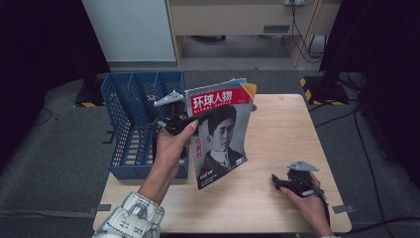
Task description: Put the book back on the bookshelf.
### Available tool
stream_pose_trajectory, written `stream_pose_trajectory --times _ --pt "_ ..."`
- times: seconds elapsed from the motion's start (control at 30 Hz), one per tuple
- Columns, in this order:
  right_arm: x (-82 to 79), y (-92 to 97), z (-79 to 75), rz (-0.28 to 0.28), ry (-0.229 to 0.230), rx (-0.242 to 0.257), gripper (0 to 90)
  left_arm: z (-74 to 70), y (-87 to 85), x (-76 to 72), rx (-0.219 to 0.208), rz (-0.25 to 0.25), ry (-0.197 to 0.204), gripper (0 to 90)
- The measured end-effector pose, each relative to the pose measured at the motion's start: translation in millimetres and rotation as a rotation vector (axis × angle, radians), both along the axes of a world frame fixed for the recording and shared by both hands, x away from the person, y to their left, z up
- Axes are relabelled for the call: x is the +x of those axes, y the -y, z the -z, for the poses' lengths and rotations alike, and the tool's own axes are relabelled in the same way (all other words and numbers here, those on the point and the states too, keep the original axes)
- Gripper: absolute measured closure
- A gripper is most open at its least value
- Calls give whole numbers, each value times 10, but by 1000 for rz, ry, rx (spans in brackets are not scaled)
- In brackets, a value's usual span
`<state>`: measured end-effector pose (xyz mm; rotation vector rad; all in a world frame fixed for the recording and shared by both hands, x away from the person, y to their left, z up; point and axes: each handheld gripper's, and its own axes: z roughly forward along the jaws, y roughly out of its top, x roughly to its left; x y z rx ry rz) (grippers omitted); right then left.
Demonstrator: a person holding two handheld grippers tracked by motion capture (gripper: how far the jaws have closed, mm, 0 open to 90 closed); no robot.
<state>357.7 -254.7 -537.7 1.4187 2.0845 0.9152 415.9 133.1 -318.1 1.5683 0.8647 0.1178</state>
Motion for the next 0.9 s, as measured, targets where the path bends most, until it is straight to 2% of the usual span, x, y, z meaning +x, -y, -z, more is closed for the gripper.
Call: stream_pose_trajectory --times 0.47,0.9 --pt "1 1 0 -1 1 0 198 -61 -185 -86 -37 -23 11 867" --pt "2 2 0 -3 0 1 198 -97 -344 -102 -44 -46 13 866"
